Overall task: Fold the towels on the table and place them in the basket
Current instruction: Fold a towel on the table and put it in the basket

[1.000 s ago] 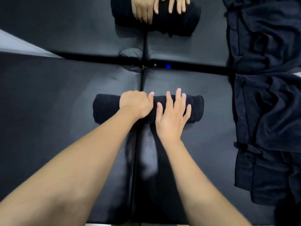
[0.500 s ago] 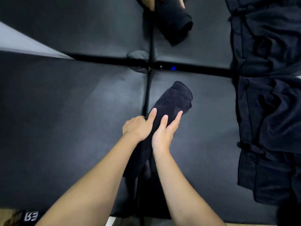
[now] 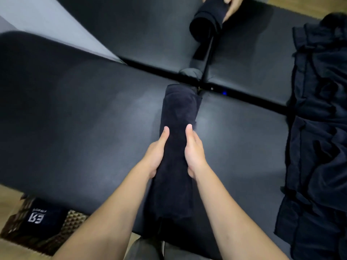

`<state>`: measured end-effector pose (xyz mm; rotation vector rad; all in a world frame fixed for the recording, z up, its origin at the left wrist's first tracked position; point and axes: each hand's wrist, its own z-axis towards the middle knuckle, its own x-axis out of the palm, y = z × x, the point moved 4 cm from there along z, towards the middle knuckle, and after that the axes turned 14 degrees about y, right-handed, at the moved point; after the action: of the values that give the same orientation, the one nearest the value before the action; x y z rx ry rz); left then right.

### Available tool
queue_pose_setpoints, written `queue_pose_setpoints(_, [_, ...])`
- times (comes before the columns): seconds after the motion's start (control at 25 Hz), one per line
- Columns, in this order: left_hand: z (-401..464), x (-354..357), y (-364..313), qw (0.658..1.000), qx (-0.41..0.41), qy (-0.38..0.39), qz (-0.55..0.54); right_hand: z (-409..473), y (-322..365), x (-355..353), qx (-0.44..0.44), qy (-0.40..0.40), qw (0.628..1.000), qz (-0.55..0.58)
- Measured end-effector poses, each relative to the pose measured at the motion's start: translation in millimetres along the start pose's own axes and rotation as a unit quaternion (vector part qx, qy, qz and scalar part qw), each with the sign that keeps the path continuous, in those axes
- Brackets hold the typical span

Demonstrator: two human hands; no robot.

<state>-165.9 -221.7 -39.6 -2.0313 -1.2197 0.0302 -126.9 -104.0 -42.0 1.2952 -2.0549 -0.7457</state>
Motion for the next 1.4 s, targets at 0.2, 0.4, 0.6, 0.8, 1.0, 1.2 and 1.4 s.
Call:
queue_pose_setpoints(0.2, [-43.4,-20.3,-14.3,0.988,0.06,0.049,-0.135,6.0,2.0,45.6,0.047,0.144,0.988,0.04])
queue_pose_setpoints(0.4, [-101.4,-59.6,-8.1,0.955,0.156,-0.01,-0.252,-9.3,1.8,120.5,0.036,0.254,0.966,-0.002])
queue_pose_setpoints(0.6, [-184.8,-139.2,35.4,0.937,0.142,-0.306,-0.093,-49.1,-18.0,209.0,-0.025,0.286,0.957,-0.05])
queue_pose_setpoints(0.8, [-278.9,-186.7,102.7,0.871,0.229,-0.425,-0.087,-77.4,-58.7,303.6,-0.01,0.314,0.94,-0.133])
queue_pose_setpoints(1.0, [-347.9,-216.8,157.5,0.881,0.212,-0.403,-0.131,-109.6,-113.2,387.7,0.007,0.332,0.923,-0.193])
queue_pose_setpoints(1.2, [-398.5,-252.7,199.9,0.86,0.188,-0.456,-0.131,-143.5,-166.0,440.0,0.019,0.385,0.901,-0.2])
queue_pose_setpoints(1.4, [-418.0,-273.3,253.1,0.837,0.212,-0.466,-0.192,-169.4,-204.2,469.4,0.068,0.456,0.861,-0.213])
